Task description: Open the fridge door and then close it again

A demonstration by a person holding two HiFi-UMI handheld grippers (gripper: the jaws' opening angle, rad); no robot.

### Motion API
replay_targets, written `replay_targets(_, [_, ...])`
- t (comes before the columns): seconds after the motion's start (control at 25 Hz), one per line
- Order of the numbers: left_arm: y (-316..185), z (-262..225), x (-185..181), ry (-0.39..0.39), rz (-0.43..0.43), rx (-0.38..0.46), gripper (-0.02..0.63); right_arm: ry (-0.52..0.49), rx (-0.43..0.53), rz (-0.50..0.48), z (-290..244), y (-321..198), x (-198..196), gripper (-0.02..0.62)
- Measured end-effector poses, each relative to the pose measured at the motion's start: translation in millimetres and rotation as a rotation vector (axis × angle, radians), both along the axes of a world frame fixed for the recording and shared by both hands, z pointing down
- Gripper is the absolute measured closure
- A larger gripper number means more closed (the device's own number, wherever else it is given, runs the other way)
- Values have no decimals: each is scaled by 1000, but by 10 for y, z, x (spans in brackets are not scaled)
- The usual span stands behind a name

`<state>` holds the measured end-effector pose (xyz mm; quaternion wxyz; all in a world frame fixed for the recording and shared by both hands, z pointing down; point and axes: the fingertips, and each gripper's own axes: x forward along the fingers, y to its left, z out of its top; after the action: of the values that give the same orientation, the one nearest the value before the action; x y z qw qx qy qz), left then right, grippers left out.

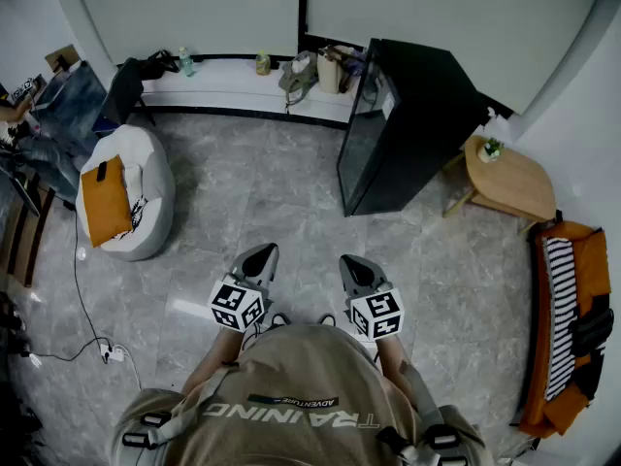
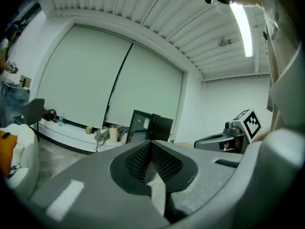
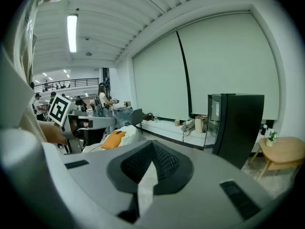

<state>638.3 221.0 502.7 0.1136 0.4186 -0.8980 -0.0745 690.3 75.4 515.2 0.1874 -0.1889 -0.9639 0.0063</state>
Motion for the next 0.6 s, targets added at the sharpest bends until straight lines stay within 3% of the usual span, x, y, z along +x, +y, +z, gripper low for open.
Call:
replay_targets(0.16, [142,103,-147,10,13,-27,609,17,7,11,75,164,-122,600])
replay_targets(0.4, [255,143,-399,7,64,-29,609,27,-58,56,101,298,-382,600])
replay_targets(0.6, [427,312,-566,52,33,-28,609,58,-24,48,172,384,-499,600])
